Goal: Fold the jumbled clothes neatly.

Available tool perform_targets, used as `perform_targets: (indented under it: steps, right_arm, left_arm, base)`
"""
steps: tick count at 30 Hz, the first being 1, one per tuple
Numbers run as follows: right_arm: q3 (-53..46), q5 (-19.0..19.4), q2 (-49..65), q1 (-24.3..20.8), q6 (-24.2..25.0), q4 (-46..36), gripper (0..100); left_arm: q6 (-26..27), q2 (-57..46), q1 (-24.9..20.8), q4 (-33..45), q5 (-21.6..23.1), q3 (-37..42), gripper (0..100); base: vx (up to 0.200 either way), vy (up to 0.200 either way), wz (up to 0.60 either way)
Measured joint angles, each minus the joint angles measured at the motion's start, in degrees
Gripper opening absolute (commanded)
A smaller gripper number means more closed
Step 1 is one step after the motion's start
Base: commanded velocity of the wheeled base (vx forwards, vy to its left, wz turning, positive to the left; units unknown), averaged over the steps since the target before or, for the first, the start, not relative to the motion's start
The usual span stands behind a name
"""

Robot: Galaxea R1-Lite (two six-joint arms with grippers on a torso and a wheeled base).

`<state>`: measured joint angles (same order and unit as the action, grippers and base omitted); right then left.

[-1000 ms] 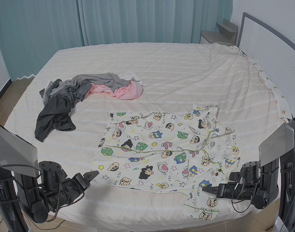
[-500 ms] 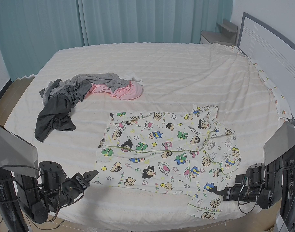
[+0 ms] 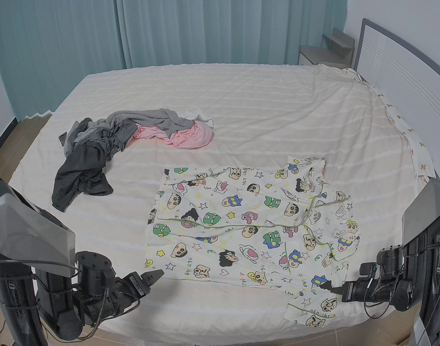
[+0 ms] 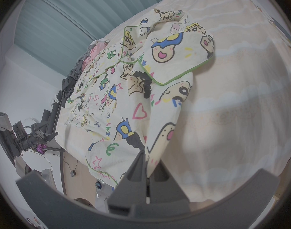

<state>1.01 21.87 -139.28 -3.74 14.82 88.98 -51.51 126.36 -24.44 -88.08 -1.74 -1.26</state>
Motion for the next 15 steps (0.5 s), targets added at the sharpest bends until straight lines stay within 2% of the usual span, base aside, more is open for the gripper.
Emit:
perform_targets:
  steps: [11,15]
  right_arm:
    - [0.0,0.2,0.2,-1.5,0.3,0.0,0]
    - [0.0,0.2,0.3,-1.7,0.4,0.0,0]
  left_arm:
    - [4.5,6.0,1.3,1.3,-0.2,-6.5,100]
    - [4.9,7.3,1.7,4.6,-0.6,-10.7,100]
  base:
    - [0.0,0.0,0.0]
    - [0.0,0.0,0.0]
